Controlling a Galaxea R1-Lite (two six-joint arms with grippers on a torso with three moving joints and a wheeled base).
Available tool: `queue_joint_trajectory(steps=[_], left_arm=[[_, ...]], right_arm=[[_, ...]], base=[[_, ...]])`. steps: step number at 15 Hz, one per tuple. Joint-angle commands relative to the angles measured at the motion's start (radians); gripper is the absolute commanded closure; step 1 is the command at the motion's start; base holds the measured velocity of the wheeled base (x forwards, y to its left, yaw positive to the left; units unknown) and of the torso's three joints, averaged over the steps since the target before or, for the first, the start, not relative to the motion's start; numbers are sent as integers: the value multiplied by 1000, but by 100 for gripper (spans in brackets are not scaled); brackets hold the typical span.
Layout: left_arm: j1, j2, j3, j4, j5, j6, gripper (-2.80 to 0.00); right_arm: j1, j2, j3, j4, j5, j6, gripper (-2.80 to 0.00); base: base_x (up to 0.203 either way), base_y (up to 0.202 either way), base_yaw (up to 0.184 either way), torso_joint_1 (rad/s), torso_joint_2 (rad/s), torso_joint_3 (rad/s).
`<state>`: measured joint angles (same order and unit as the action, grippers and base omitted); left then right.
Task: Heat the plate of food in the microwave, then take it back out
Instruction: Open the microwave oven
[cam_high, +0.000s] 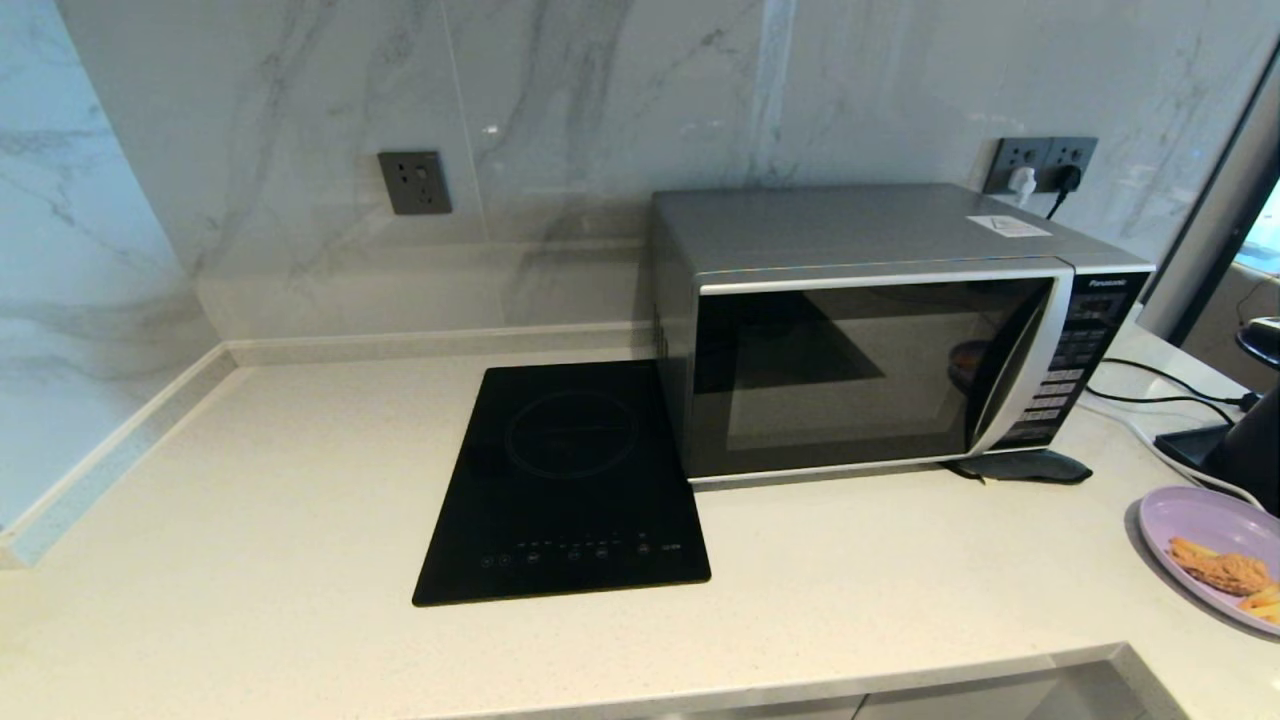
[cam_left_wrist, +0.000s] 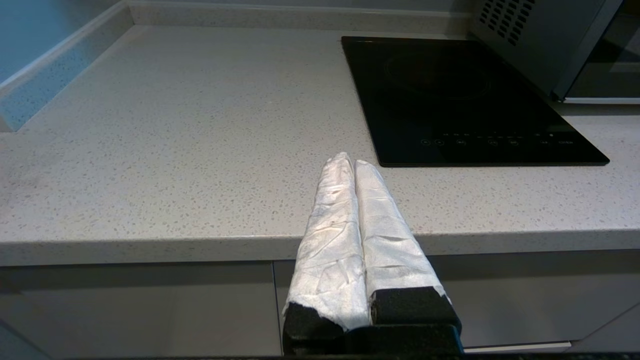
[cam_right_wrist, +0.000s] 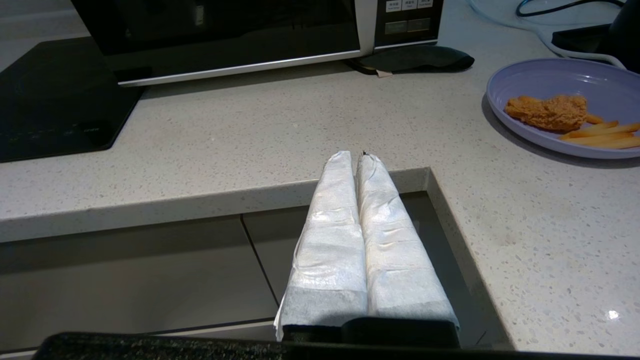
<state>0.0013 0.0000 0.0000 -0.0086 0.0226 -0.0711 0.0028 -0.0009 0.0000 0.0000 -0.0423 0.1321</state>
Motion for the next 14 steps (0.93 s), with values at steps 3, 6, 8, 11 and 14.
queue_joint_trajectory(steps=[3, 6, 8, 11, 14], left_arm=[[0, 2, 0, -1, 0, -1, 0], [0, 2, 0, -1, 0, -1, 0], [0, 2, 0, -1, 0, -1, 0], [0, 2, 0, -1, 0, -1, 0], [0, 2, 0, -1, 0, -1, 0]], right_arm=[[0, 1, 2, 0, 1, -3, 0], [0, 1, 2, 0, 1, -3, 0], [0, 1, 2, 2, -2, -3, 0], [-1, 1, -2, -2, -5, -9, 0], [0, 23, -127, 55, -16, -8, 0]], base=[[0, 0, 0, 0, 0, 0], [0, 0, 0, 0, 0, 0], [0, 0, 0, 0, 0, 0], [0, 0, 0, 0, 0, 0], [0, 0, 0, 0, 0, 0]])
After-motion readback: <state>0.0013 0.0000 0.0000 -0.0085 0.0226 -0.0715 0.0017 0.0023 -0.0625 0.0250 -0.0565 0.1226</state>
